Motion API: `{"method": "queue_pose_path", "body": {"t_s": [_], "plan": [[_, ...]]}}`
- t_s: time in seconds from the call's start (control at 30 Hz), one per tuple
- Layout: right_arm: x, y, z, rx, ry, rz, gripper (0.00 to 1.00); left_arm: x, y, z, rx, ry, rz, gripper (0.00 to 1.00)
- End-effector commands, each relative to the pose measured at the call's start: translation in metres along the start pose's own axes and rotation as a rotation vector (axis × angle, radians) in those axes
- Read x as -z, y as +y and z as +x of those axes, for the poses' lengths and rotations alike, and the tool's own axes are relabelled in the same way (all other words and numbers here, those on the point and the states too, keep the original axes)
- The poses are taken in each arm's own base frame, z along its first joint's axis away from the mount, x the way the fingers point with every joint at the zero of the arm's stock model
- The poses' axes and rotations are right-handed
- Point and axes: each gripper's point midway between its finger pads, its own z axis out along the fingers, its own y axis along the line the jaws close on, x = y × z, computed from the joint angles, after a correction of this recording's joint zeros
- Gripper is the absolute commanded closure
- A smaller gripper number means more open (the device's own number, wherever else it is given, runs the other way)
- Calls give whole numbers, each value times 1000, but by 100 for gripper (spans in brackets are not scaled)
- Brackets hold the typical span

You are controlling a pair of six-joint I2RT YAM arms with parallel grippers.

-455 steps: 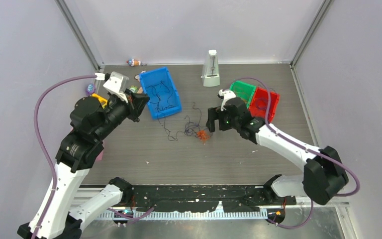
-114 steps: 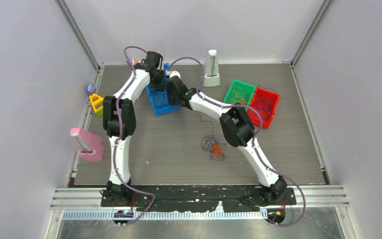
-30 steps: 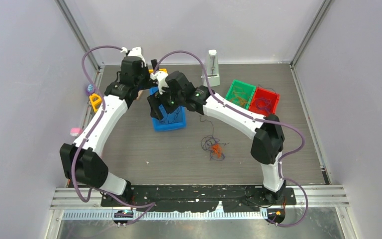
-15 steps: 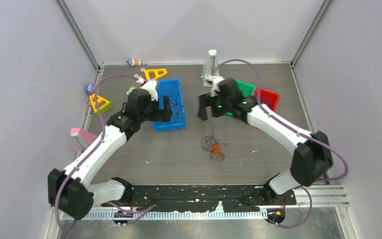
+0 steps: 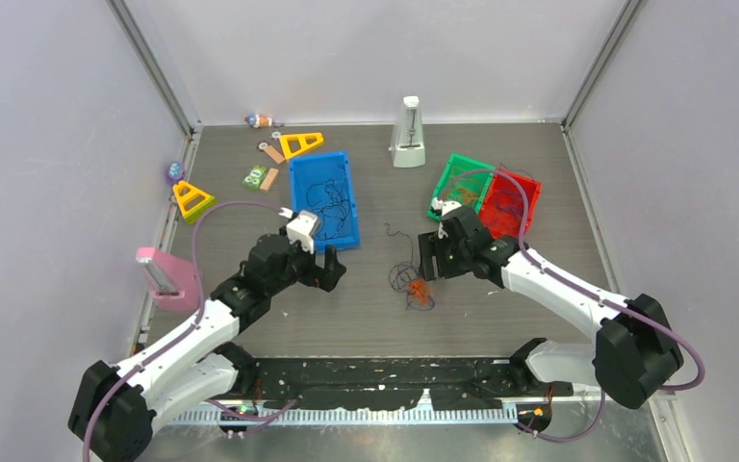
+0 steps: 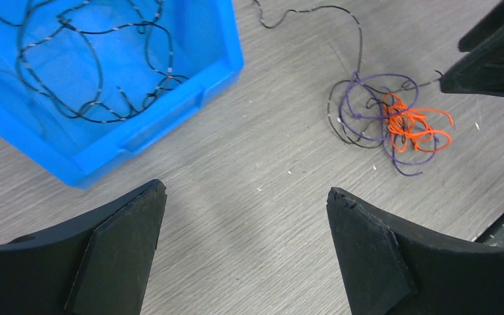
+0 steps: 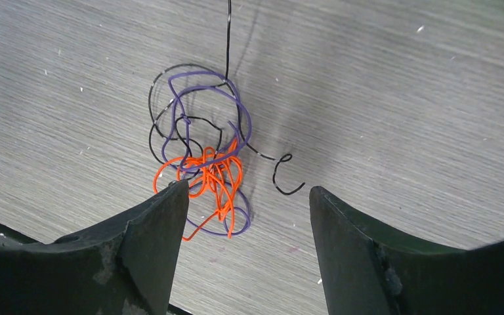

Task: Untangle the cables
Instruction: Untie the cable.

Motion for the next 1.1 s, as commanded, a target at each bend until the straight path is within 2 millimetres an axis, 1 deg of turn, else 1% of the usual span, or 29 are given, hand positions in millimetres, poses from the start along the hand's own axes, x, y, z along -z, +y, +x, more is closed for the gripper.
{"method": "queue_pose_path", "body": {"t_s": [0.0,0.1,0.13,0.17,0.2,0.23,0.27,0.3,0.33,0.37,0.4,0.43,0.47,0.5,0.53,0.57,0.6,0.63,0.67,0.7,0.73,0.77,0.8,0.83,0.87,0.9,0.93,1.0,1.07], "plan": [[-10,8,0,-29,-27,-12,27,-1,-28,-31,-31,-160,125,7],[-22,21,8,-15,-5,-33,25,-1,-35,-22,-40,-151,152,7],[-29,23,15,-4,22,-30,25,0,-37,-20,-43,-150,158,7],[-32,26,14,-5,20,-30,25,0,-38,-19,-45,-149,163,7],[-38,28,20,-1,39,-28,25,1,-39,-18,-46,-149,167,7],[-41,30,19,1,34,-32,26,3,-40,-18,-46,-153,169,7],[-44,34,23,8,46,-37,33,4,-40,-16,-47,-152,170,8],[-46,39,21,11,39,-50,44,5,-40,-16,-50,-154,171,7],[-47,45,24,22,44,-63,50,7,-40,-15,-54,-153,172,7],[-48,51,21,28,31,-80,60,8,-39,-13,-57,-151,171,8],[-45,66,23,43,37,-134,65,9,-40,-13,-60,-151,176,7],[-44,76,19,51,19,-170,75,10,-41,-11,-63,-146,180,7],[-41,90,17,63,4,-221,80,10,-42,-10,-66,-141,187,7],[-37,97,14,67,-12,-247,88,10,-43,-9,-66,-138,195,7],[-33,107,12,71,-28,-287,91,10,-44,-8,-65,-132,203,8],[-28,112,8,70,-50,-312,94,10,-45,-6,-63,-126,211,8],[-25,115,7,66,-66,-335,94,10,-47,-4,-60,-121,220,8],[-18,117,2,64,-94,-352,95,10,-48,-3,-56,-116,225,8],[-18,115,4,61,-103,-350,95,9,-48,-2,-52,-111,227,8],[-12,115,0,59,-127,-354,92,9,-50,-1,-48,-106,231,8],[-12,110,3,56,-128,-340,88,8,-51,1,-45,-96,235,8],[-7,108,1,53,-143,-337,78,7,-52,3,-43,-88,238,9],[-8,102,4,51,-136,-314,73,6,-55,5,-41,-80,243,9],[-5,100,5,49,-141,-309,62,5,-57,5,-42,-75,246,9],[-6,95,10,46,-128,-289,57,4,-58,8,-40,-64,245,10],[-4,92,10,39,-132,-282,50,3,-62,9,-44,-54,252,10],[-4,86,14,35,-123,-261,46,1,-65,10,-47,-44,253,10],[-2,77,18,26,-114,-227,41,-2,-69,14,-51,-20,240,11],[0,66,21,17,-111,-191,39,-4,-74,17,-62,7,237,12]]}}
